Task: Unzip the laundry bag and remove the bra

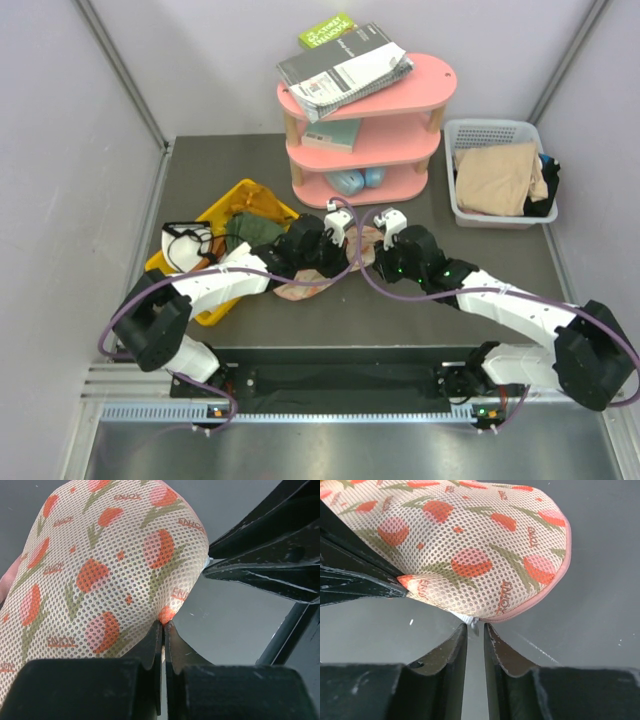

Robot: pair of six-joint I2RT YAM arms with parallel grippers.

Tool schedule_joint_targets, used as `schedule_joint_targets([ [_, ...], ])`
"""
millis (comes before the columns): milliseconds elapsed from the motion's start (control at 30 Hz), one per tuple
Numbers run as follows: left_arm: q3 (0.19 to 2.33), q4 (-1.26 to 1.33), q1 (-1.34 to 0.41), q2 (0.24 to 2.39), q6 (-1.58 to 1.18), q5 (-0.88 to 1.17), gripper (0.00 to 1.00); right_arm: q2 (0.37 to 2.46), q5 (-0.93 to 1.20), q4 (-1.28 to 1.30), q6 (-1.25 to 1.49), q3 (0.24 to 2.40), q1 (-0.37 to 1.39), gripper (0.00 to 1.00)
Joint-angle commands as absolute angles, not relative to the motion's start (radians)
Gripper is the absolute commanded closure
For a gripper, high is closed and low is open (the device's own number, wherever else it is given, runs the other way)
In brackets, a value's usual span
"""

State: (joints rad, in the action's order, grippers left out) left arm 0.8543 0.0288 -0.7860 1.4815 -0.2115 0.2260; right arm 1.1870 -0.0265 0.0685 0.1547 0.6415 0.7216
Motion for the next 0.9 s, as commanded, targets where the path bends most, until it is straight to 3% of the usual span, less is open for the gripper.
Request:
schedule_joint_targets([
  [0,0.848,0.057,-0.784,1.434,-0.221,0.255,1.0,1.2,-0.032,0.012,0.127,0.64,0.716,0.82],
  [167,0.844,0.057,-0.784,1.436,-0.221,0.261,1.0,1.204,-0.054,0.008,0.138,0.638,0.707,1.0],
  [867,0.743,0.066,-0.784,1.353,-0.242,0.245,1.0,1.213,0.066,0.038,0.169,0.661,0.469,1.0],
])
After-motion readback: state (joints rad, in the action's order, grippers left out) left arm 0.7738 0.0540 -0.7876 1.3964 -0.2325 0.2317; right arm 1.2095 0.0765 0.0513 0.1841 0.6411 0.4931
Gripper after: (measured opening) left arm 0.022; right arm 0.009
